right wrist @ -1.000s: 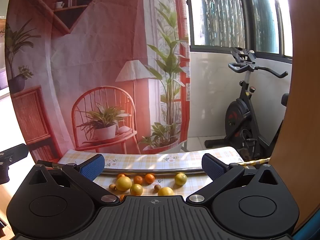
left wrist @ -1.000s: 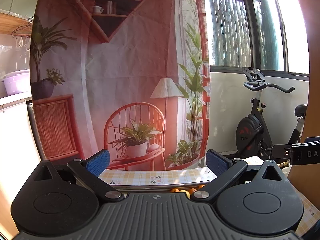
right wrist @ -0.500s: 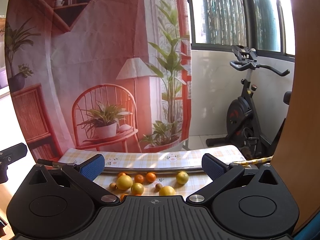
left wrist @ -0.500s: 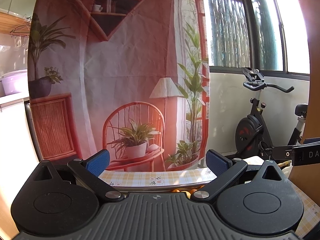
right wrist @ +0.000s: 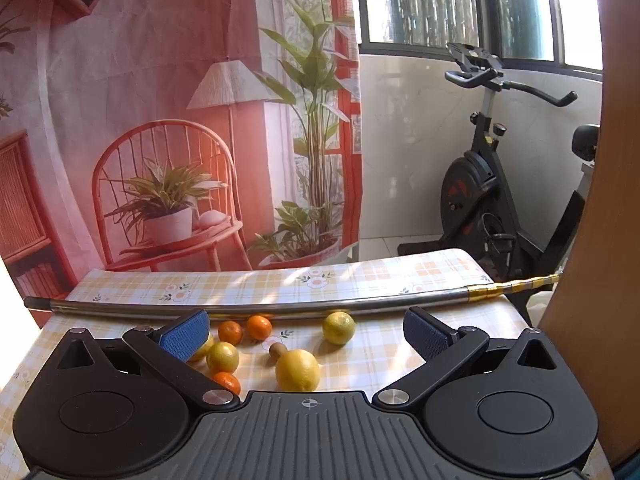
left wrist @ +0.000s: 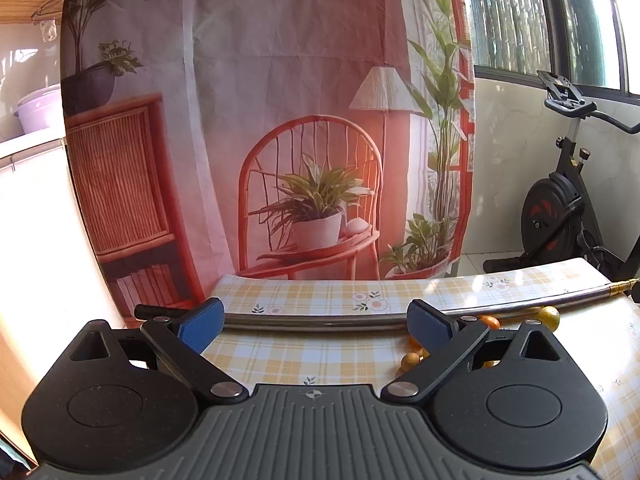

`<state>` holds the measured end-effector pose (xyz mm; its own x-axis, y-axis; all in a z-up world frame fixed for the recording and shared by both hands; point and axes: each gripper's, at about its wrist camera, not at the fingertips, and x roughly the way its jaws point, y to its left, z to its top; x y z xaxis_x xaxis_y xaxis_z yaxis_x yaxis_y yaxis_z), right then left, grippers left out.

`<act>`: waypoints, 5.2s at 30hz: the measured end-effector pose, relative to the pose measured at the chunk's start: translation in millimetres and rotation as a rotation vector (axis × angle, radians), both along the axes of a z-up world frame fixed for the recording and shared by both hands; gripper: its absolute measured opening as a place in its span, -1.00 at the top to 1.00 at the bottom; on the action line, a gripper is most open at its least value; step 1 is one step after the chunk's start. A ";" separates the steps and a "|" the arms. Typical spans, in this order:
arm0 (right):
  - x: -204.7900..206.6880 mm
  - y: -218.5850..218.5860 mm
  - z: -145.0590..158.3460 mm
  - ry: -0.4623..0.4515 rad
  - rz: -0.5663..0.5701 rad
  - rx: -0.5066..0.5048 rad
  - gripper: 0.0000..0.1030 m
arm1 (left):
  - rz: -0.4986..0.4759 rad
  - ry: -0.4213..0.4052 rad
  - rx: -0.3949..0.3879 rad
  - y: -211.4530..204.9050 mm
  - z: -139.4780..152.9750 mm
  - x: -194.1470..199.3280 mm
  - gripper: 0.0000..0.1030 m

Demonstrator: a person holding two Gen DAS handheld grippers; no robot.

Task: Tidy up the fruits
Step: 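Lower the left tool onto a small brown kiwi and close on it, then close the right tool on the large lemon while the left tool holds the kiwi, then lower the lemon onto the white plate with the right tool while the left tool lowers the kiwi there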

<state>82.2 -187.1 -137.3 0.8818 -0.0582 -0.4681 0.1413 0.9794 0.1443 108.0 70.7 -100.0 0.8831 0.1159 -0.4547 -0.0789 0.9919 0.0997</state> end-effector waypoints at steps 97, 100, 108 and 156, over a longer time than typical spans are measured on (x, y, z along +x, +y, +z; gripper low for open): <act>64.1 -2.7 -137.9 0.183 0.195 0.167 0.01 | -0.472 0.426 -0.126 -54.3 -171.9 37.4 0.41; 49.1 2.9 -131.2 0.182 0.211 0.173 0.01 | -0.473 0.431 -0.125 -53.9 -172.6 33.9 0.41; 25.7 24.8 -133.4 0.222 0.263 0.161 0.01 | -0.466 0.430 -0.126 -55.1 -175.0 26.8 0.41; 17.3 47.6 -146.4 0.306 0.301 0.173 -0.02 | -0.424 0.401 -0.259 -41.0 -171.5 23.8 0.40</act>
<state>99.5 -139.5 -283.7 0.6670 0.2812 -0.6900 -0.0840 0.9485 0.3053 131.8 29.7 -271.5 0.5837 -0.3644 -0.7256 0.3197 0.9246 -0.2071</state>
